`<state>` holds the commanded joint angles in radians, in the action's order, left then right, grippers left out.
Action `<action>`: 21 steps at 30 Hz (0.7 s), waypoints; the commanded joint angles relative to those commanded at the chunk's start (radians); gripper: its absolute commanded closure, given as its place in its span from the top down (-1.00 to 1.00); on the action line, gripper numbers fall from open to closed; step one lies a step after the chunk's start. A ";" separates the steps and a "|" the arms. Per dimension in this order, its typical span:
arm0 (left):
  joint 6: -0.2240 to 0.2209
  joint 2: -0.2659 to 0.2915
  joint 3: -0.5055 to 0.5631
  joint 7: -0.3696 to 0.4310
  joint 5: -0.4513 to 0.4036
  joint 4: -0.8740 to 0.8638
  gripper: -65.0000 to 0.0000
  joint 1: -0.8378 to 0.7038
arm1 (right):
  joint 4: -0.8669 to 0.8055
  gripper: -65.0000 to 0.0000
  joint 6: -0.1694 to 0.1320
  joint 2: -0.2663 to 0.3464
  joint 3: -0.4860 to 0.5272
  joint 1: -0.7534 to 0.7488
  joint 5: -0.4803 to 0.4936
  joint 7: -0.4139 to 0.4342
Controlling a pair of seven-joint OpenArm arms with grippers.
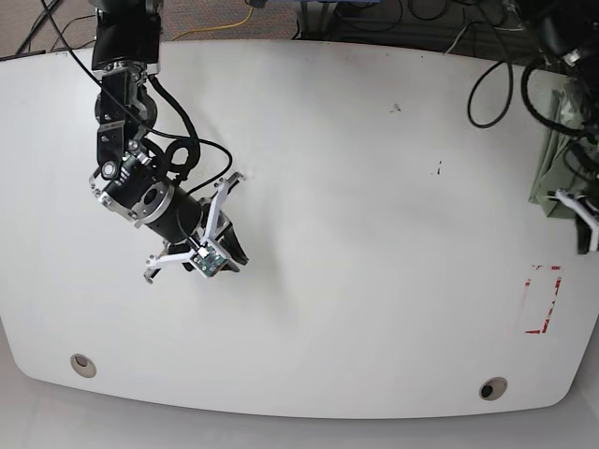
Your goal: Layout the t-shirt on the table in an organized manner, then fold the t-shirt properly
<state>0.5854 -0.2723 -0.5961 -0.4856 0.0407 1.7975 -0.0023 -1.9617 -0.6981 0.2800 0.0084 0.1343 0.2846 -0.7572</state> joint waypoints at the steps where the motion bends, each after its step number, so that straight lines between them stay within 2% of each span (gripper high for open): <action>1: -0.002 0.031 0.021 0.000 0.000 0.025 -1.00 0.002 | 0.014 -0.80 0.000 0.003 0.000 0.000 -0.002 0.025; 3: -0.002 0.083 0.054 0.000 -0.002 0.054 -1.00 0.002 | 0.038 -0.80 0.001 0.017 0.000 -0.005 -0.025 0.072; 5: -0.003 0.124 0.083 0.003 -0.003 0.074 -1.00 0.002 | 0.068 -0.80 0.016 0.021 0.000 -0.017 -0.058 0.130; 8: -0.014 0.193 0.135 0.060 -0.052 0.094 -1.00 -0.006 | 0.124 -0.80 0.038 0.009 -0.002 -0.041 -0.127 0.267; 9: -0.032 0.230 0.163 0.109 -0.086 0.094 -1.00 -0.009 | 0.150 -0.80 0.048 0.008 -0.006 -0.058 -0.153 0.331; 14: -0.098 0.322 0.259 0.290 -0.175 0.091 -1.00 -0.081 | 0.221 -0.80 0.073 -0.015 -0.101 -0.117 -0.180 0.485; 18: -0.152 0.338 0.345 0.391 -0.207 0.094 -1.00 -0.158 | 0.229 -0.80 0.073 -0.034 -0.189 -0.169 -0.184 0.549; 21: -0.169 0.336 0.391 0.434 -0.212 0.100 -1.00 -0.229 | 0.206 -0.80 0.074 -0.048 -0.233 -0.227 -0.178 0.535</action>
<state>0.4166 0.0637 -0.2048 -0.0514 -0.1711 1.8972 -0.2309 -1.7561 -0.6237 0.2325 -0.2248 -0.0928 0.1066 -0.2217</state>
